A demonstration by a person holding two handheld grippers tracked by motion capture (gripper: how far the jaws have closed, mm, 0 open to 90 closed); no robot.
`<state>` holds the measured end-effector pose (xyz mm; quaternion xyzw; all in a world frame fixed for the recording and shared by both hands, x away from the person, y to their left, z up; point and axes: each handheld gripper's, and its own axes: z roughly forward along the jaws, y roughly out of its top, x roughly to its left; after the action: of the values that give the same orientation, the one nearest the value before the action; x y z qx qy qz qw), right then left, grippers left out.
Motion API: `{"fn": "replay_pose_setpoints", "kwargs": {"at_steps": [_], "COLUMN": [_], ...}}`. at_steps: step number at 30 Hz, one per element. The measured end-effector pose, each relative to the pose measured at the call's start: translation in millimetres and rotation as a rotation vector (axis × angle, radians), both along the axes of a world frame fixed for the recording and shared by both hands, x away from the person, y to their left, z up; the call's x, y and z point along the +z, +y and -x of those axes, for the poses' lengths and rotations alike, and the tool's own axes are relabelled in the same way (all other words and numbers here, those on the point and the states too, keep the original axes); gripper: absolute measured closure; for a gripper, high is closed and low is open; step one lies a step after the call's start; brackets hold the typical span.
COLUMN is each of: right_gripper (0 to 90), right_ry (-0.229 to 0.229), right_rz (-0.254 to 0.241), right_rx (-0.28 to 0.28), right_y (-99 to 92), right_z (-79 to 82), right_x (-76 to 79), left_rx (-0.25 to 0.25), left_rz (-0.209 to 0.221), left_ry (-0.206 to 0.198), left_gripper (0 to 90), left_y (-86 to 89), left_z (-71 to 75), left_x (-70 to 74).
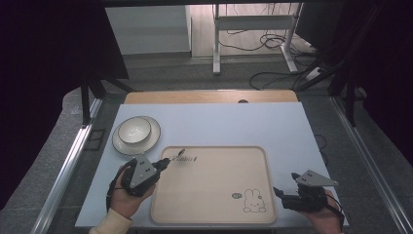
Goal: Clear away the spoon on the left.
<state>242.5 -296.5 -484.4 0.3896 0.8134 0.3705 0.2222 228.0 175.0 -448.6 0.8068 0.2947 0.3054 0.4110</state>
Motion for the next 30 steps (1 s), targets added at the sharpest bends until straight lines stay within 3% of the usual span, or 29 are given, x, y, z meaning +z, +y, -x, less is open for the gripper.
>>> {"fn": "replay_pose_setpoints", "kwargs": {"at_steps": [19,27,30], "right_gripper": [18.2,18.1,18.1], "right_ry": [0.005,0.006,0.006], "right_rz": [0.007,0.01,0.01], "right_rx": [0.005,0.001,0.001], "right_y": [0.4,0.0,-0.1], "right_z": [0.0,0.7,0.6], "right_x": [-0.7,-1.0,-1.1], "left_rx": [-0.042,-0.045,-0.042], "left_rz": [-0.064,-0.161,-0.174], "left_ry": [0.025,0.028,0.037], "left_gripper": [89.1,84.0,82.8], "left_y": [-16.5,-26.8,-29.1], "left_z": [2.1,16.1,17.7], "left_x": [-16.5,-26.2,-28.0]}}
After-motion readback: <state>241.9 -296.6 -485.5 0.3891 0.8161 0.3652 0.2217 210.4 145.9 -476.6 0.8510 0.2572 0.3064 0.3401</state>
